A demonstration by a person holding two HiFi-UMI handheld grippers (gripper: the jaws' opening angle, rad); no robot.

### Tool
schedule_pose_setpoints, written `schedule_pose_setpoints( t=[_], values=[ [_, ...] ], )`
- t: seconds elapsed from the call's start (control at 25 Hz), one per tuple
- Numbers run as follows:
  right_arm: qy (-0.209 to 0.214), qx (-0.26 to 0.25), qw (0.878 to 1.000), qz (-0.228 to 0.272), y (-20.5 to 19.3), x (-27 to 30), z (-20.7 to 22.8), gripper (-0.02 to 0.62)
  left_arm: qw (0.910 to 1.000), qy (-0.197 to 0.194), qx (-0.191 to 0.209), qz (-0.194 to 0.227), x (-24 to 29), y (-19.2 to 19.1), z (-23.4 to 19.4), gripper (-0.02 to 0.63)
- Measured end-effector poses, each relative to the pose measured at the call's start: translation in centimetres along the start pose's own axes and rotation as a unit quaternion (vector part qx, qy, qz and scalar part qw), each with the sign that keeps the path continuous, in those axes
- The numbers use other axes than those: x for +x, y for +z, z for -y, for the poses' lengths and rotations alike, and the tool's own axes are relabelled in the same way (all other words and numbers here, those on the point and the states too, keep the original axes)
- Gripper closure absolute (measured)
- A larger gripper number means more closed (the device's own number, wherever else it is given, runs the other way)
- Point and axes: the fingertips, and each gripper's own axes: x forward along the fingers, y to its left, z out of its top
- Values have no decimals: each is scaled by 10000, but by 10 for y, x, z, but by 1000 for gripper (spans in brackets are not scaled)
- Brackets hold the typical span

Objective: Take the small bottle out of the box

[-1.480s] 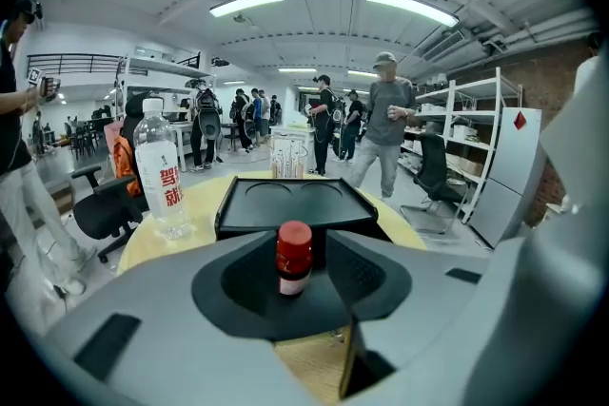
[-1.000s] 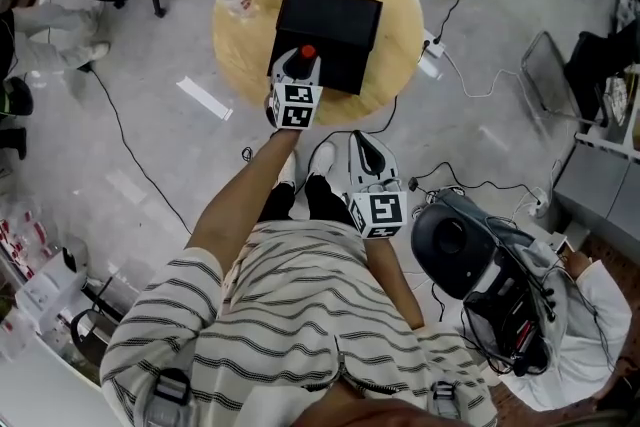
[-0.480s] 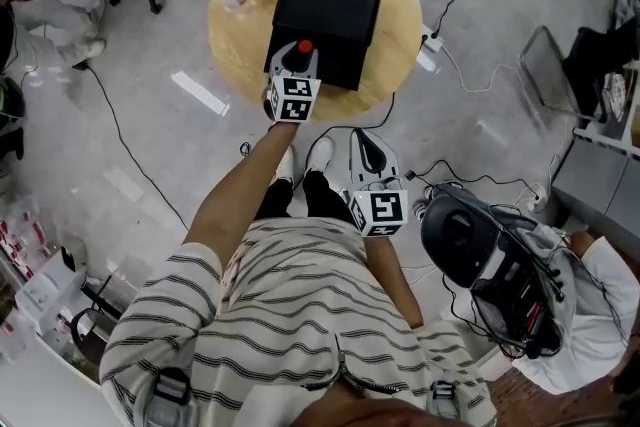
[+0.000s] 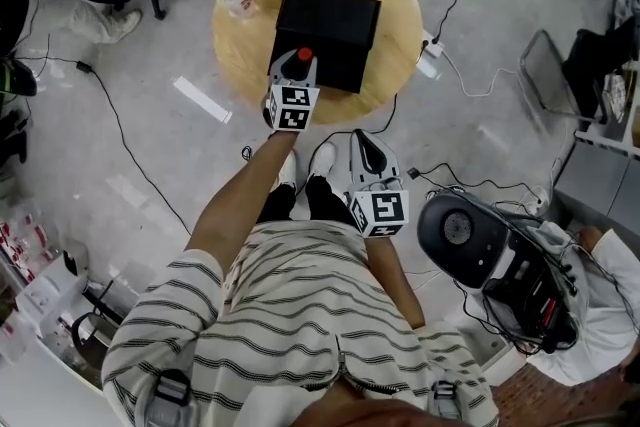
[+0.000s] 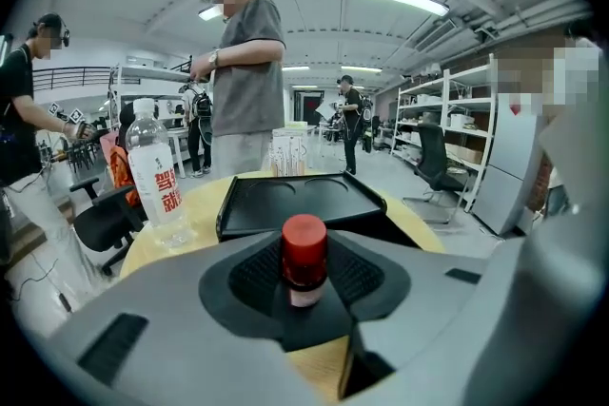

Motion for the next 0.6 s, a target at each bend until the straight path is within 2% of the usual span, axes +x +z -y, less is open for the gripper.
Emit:
schedule_pose_setpoints(
  t=[0.28, 0.6],
  values=[
    [50, -101, 9999, 79, 10, 3, -16, 584, 9999, -35, -98, 127, -23, 11, -6, 457],
    [143, -216, 9991, 345, 30, -23, -19, 584, 9991, -40, -126, 398, -68, 45, 17, 457]
  ],
)
